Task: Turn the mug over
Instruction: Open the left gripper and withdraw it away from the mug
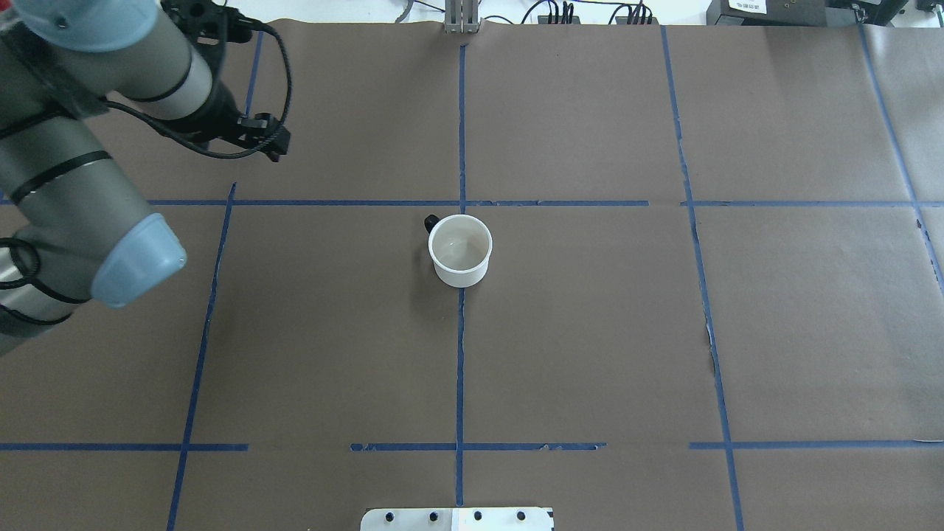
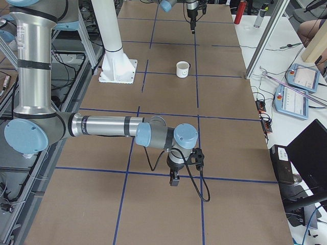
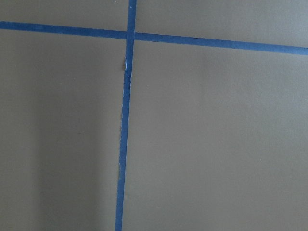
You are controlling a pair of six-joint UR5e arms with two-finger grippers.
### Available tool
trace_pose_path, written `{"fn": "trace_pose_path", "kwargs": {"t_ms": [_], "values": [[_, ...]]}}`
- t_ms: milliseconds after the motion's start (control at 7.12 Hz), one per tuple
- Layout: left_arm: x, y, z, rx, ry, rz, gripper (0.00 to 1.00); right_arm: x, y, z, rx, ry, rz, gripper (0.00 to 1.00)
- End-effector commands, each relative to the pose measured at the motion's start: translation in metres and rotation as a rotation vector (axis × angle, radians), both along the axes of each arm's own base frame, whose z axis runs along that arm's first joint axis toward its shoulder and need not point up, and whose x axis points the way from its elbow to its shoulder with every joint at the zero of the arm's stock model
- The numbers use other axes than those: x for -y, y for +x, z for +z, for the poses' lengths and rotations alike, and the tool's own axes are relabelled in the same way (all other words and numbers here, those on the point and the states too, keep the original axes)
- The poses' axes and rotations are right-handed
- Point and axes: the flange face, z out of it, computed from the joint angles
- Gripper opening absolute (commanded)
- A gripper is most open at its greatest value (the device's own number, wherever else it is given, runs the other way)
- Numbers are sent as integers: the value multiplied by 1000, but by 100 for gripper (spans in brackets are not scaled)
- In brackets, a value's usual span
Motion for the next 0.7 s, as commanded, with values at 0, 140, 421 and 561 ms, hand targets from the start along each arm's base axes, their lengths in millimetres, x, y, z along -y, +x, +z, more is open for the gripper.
{"fn": "trace_pose_path", "kwargs": {"t_ms": [0, 140, 421, 561], "values": [[-1, -90, 99, 8, 41, 99, 100, 0, 0, 0, 0, 0, 0, 100], [-8, -151, 158, -12, 70, 86, 100, 0, 0, 0, 0, 0, 0, 100], [-13, -248, 265, -28, 78, 156, 100, 0, 0, 0, 0, 0, 0, 100], [-26, -277, 303, -4, 57, 160, 100, 0, 0, 1, 0, -1, 0, 100]]}}
